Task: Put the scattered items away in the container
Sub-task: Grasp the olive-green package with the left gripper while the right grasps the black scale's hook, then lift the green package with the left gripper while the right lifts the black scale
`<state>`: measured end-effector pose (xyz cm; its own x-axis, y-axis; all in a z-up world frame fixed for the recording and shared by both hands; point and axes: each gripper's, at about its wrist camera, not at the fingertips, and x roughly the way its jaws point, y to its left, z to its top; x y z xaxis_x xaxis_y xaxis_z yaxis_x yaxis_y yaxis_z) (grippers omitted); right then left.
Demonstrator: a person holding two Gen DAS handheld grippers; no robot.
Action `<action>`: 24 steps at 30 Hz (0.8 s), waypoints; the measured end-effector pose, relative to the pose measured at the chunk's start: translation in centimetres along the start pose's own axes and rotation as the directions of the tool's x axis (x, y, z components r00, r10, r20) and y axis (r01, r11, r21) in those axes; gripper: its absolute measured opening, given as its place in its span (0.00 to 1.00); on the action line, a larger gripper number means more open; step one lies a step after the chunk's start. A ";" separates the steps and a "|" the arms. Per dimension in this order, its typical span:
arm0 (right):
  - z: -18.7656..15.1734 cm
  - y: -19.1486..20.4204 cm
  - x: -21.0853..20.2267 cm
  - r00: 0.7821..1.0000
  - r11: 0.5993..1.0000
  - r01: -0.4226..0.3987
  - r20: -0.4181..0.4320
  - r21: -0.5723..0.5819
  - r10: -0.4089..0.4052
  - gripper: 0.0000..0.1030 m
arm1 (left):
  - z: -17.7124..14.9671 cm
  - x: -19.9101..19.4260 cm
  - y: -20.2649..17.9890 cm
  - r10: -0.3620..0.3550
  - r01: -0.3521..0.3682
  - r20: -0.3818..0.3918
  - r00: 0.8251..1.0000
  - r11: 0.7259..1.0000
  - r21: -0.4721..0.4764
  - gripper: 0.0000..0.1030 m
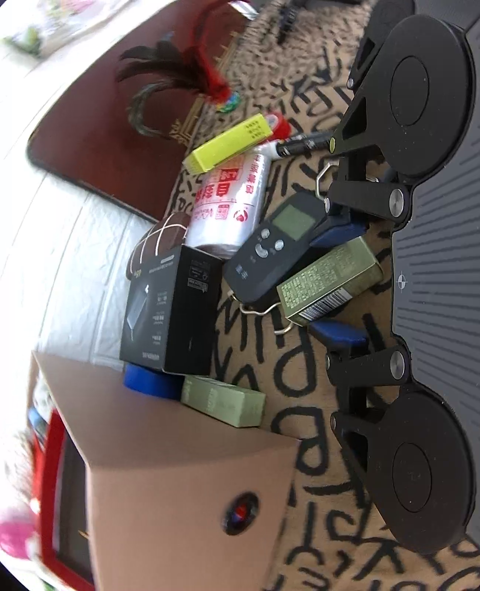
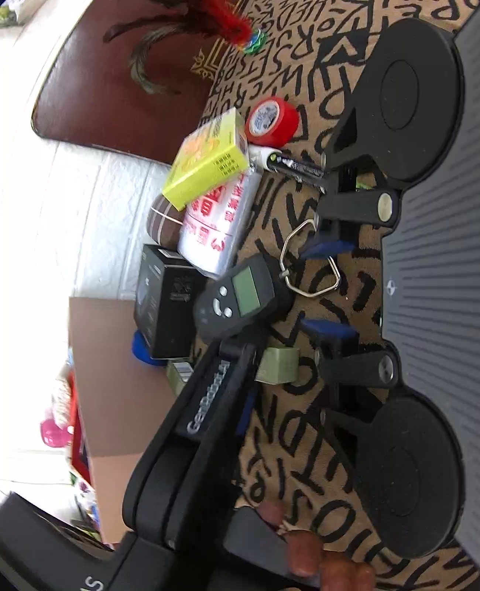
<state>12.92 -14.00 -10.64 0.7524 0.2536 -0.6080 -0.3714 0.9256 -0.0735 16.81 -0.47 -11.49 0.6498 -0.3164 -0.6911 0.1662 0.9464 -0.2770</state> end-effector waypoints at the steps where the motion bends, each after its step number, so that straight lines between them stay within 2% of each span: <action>1: 0.0 -0.1 0.2 1.000 1.000 -0.027 -0.007 0.017 0.027 0.14 | 0.0 -0.1 0.0 0.002 -0.002 -0.002 1.000 1.000 0.010 0.38; 3: 0.0 -0.1 0.0 0.999 0.998 -0.039 -0.019 0.040 0.040 0.05 | -0.1 -0.5 0.3 -0.014 0.014 -0.014 1.000 1.000 -0.001 0.29; 6: -0.2 0.5 -0.9 0.996 0.997 -0.070 -0.045 0.036 0.071 0.04 | -0.6 -1.4 1.2 -0.043 0.042 -0.029 0.999 0.998 -0.041 0.23; 8: -0.8 1.1 -1.9 0.995 0.996 -0.080 -0.058 0.030 0.082 0.04 | -1.4 -2.3 1.6 -0.046 0.044 -0.035 0.998 0.998 -0.038 0.22; 9: -1.2 1.3 -2.5 0.994 0.996 -0.087 -0.066 0.032 0.089 0.04 | -1.9 -2.8 1.9 -0.045 0.044 -0.041 0.998 0.999 -0.032 0.18; 13: -3.4 1.9 -5.8 0.985 0.987 -0.140 -0.092 0.082 0.147 0.04 | -4.2 -5.1 2.6 -0.057 0.055 -0.058 0.997 0.998 -0.036 0.19; 17: -5.7 2.6 -9.0 0.975 0.975 -0.181 -0.106 0.131 0.195 0.04 | -6.3 -7.3 2.0 -0.051 0.054 -0.072 0.996 0.998 0.038 0.19; 19: -6.6 2.9 -10.4 0.969 0.967 -0.197 -0.119 0.159 0.217 0.04 | -7.3 -8.3 2.0 -0.066 0.070 -0.089 0.994 0.997 0.039 0.19; 21: -7.1 3.2 -11.6 0.962 0.960 -0.220 -0.127 0.172 0.243 0.07 | -8.1 -9.3 2.3 -0.082 0.085 -0.103 0.991 0.996 0.017 0.20; 22: -7.2 3.3 -12.1 0.961 0.959 -0.223 -0.127 0.176 0.247 0.07 | -8.3 -9.8 2.5 -0.089 0.089 -0.105 0.990 0.996 0.003 0.26; 23: -7.1 3.3 -12.5 0.961 0.958 -0.222 -0.123 0.182 0.247 0.08 | -8.4 -10.1 2.6 -0.092 0.092 -0.103 0.990 0.996 -0.009 0.41; 24: -6.9 3.3 -12.9 0.964 0.959 -0.220 -0.114 0.179 0.242 0.08 | -8.5 -10.3 2.6 -0.088 0.087 -0.096 0.991 0.996 -0.015 0.43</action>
<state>-1.76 -16.14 -8.49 0.5734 0.4364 -0.6934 -0.4241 0.8822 0.2045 4.27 4.72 -10.74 0.5583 -0.4032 -0.7251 0.2113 0.9142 -0.3458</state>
